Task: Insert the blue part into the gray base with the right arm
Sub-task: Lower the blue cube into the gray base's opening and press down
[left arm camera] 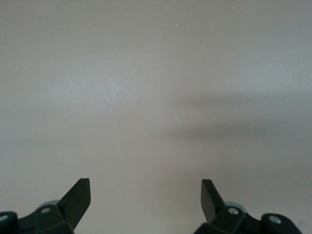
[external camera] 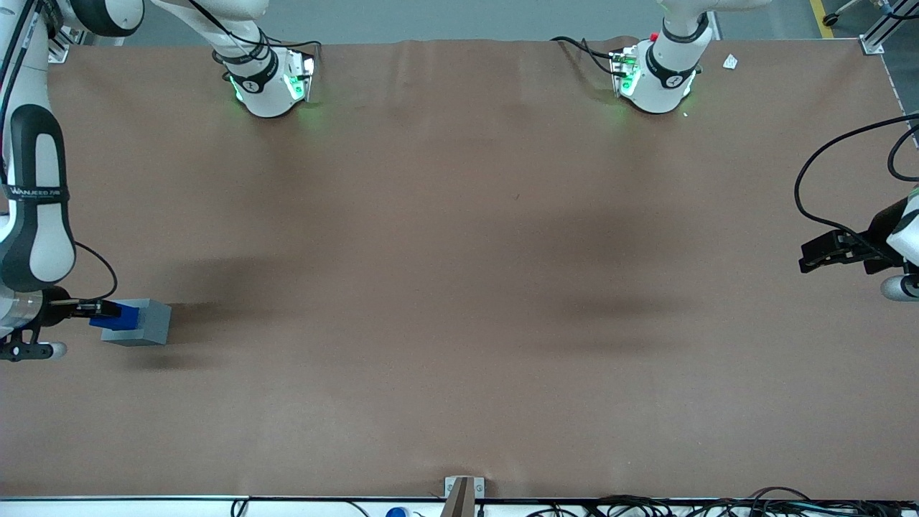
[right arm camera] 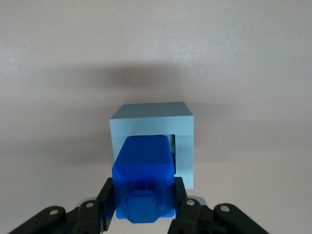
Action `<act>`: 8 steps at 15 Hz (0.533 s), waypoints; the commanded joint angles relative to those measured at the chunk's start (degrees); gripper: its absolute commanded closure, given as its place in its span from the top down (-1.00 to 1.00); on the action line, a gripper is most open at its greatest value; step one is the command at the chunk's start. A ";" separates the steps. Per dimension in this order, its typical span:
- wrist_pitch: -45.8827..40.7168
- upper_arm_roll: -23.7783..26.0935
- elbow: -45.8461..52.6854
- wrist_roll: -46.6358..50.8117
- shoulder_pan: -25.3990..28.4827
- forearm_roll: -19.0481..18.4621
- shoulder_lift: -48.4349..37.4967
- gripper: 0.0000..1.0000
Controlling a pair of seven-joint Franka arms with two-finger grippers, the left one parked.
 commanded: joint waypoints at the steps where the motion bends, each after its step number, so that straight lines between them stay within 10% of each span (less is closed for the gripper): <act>1: 1.50 0.82 -1.38 -0.62 -0.86 -0.53 -0.37 -0.92; 8: 1.06 0.82 -1.47 -1.67 -1.65 -0.44 -0.46 -0.91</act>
